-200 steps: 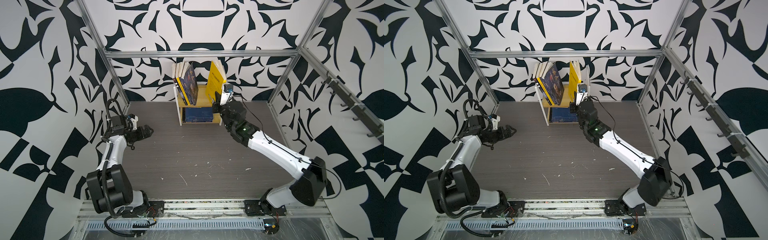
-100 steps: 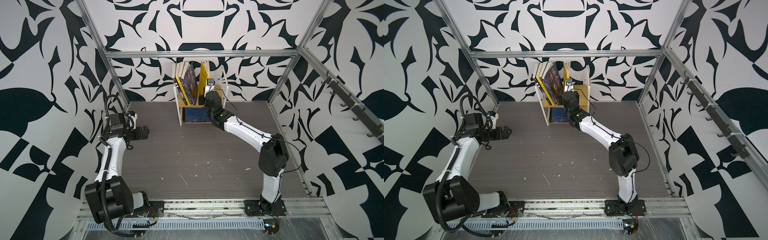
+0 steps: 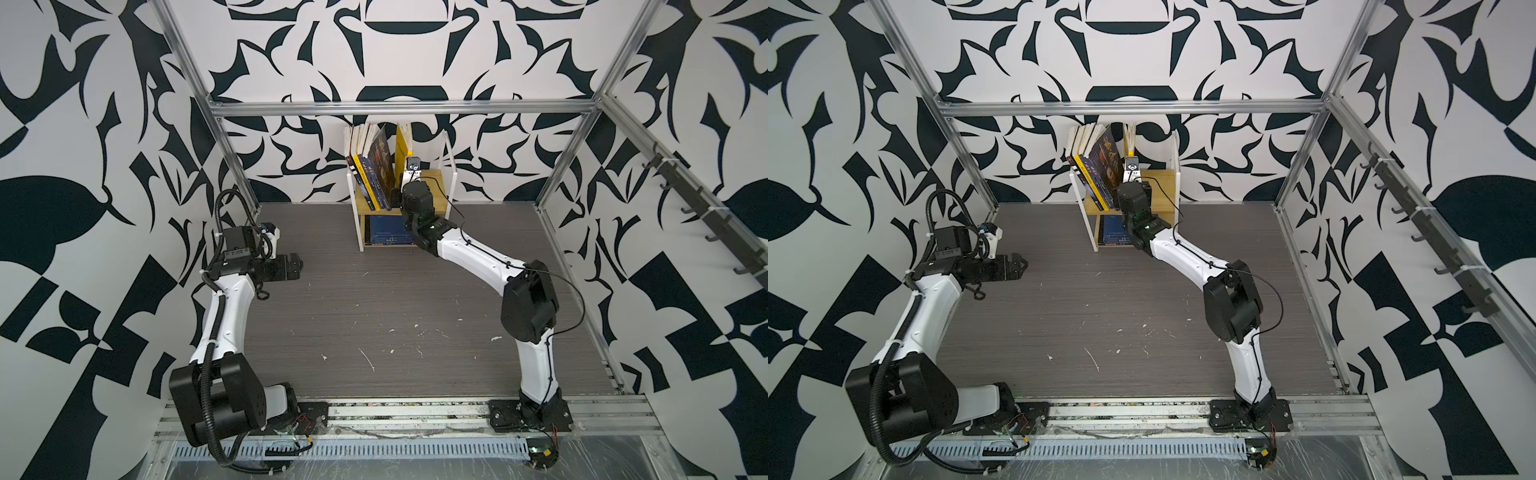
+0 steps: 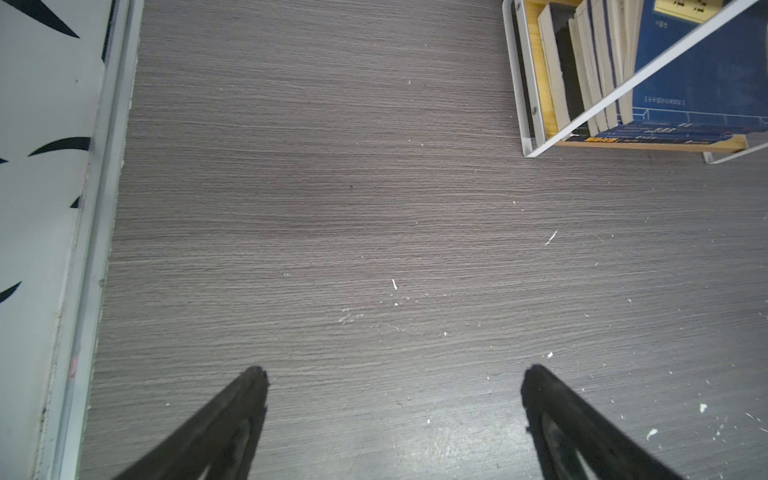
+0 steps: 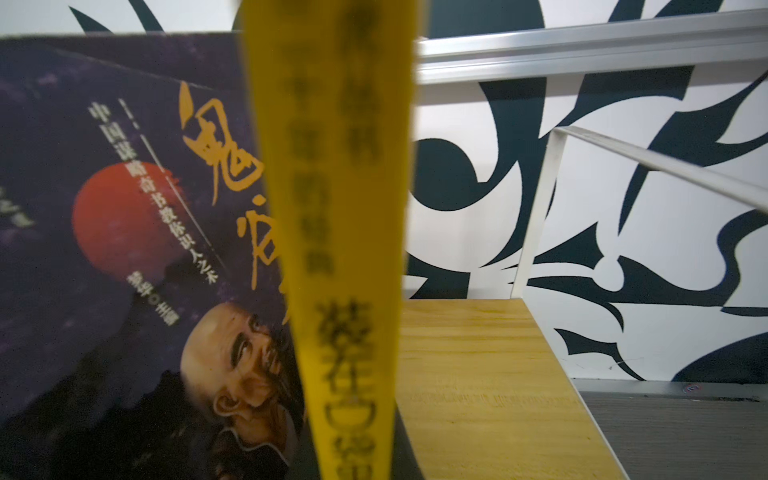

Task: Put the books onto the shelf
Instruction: 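Carry the upright yellow paperback to the shelf's upper tier with the right gripper, then push the yellow paperback against the books on the upper tier and release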

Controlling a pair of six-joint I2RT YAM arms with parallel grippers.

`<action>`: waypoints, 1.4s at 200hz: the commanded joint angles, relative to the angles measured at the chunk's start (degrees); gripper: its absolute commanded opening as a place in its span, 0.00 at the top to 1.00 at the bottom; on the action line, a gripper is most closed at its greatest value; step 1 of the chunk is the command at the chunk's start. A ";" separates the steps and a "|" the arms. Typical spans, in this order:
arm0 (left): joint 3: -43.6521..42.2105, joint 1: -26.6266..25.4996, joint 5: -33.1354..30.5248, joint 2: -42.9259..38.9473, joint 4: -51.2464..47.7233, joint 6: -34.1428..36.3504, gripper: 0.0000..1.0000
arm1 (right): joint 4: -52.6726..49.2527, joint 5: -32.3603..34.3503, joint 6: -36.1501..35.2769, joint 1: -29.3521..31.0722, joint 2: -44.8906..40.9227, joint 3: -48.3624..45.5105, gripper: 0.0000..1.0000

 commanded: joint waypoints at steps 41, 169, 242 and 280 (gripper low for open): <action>-0.11 -0.68 1.52 0.56 -0.91 0.10 0.01 | 1.21 -9.64 -0.71 0.90 -0.55 3.05 0.99; -0.29 -0.69 1.67 0.65 -1.17 0.46 0.00 | 0.06 -14.84 -9.24 0.81 -3.74 -2.29 0.70; 0.19 -0.30 1.76 1.25 -1.77 0.69 0.01 | -0.12 -17.47 -10.61 0.80 -11.70 -15.55 0.61; 0.48 -0.28 2.46 1.99 -1.63 0.05 0.00 | 0.40 -16.90 -9.89 0.81 -17.37 -22.04 0.61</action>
